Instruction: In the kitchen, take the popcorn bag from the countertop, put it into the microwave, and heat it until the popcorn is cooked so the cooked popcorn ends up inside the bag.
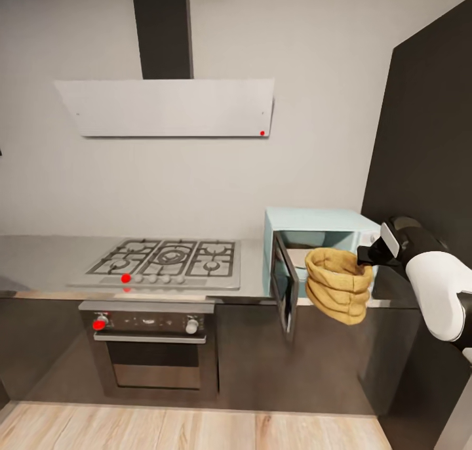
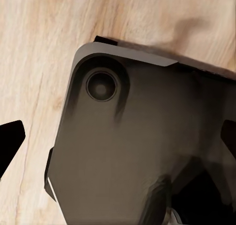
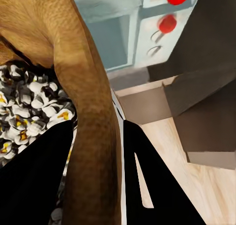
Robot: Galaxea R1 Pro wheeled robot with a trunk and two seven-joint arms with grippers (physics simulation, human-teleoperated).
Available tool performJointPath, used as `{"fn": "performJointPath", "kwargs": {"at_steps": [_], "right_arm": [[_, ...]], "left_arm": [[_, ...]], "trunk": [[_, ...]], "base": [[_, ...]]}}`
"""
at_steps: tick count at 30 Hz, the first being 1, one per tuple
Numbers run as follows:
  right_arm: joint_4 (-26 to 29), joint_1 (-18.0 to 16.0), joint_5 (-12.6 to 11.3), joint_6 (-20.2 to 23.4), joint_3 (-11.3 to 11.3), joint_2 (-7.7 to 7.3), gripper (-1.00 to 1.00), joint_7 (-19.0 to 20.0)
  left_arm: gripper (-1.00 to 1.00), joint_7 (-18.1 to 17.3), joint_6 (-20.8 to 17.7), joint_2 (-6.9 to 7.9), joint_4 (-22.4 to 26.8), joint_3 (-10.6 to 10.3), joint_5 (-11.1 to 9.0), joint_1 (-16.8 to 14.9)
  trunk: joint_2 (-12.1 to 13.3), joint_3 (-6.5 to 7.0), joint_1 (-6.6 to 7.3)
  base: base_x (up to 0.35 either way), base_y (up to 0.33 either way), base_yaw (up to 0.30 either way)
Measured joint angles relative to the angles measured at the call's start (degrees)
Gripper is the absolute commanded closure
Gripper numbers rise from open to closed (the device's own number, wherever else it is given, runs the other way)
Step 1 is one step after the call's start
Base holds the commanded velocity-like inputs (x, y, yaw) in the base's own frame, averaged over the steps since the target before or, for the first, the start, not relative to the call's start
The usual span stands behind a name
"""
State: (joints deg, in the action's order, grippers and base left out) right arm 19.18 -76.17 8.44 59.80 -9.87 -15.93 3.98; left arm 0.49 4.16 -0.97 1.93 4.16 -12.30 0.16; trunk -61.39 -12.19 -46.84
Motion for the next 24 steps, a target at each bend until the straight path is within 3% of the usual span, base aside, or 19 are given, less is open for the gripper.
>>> {"fn": "performJointPath", "kwargs": {"at_steps": [10,15,24], "right_arm": [[1.01,0.0,-0.05,0.0,-0.26,-0.09,1.0,0.07],[5.89,0.0,-0.04,0.01,-0.1,-0.02,1.0,0.04],[5.67,0.01,0.01,0.01,-0.16,0.08,1.0,-0.11]], "left_arm": [[-1.0,0.01,0.0,-0.01,0.0,0.01,-0.01,0.0],[-1.0,-0.01,-0.01,-0.04,0.01,-0.02,0.01,0.0],[-1.0,0.02,-0.01,0.02,0.01,-0.07,0.03,0.0]], "trunk": [[0.0,0.0,0.0],[0.01,0.0,-0.02],[0.01,0.0,-0.02]], "base": [[0.232,0.0,0.0],[0.035,0.0,0.0],[0.001,0.0,0.0]]}}
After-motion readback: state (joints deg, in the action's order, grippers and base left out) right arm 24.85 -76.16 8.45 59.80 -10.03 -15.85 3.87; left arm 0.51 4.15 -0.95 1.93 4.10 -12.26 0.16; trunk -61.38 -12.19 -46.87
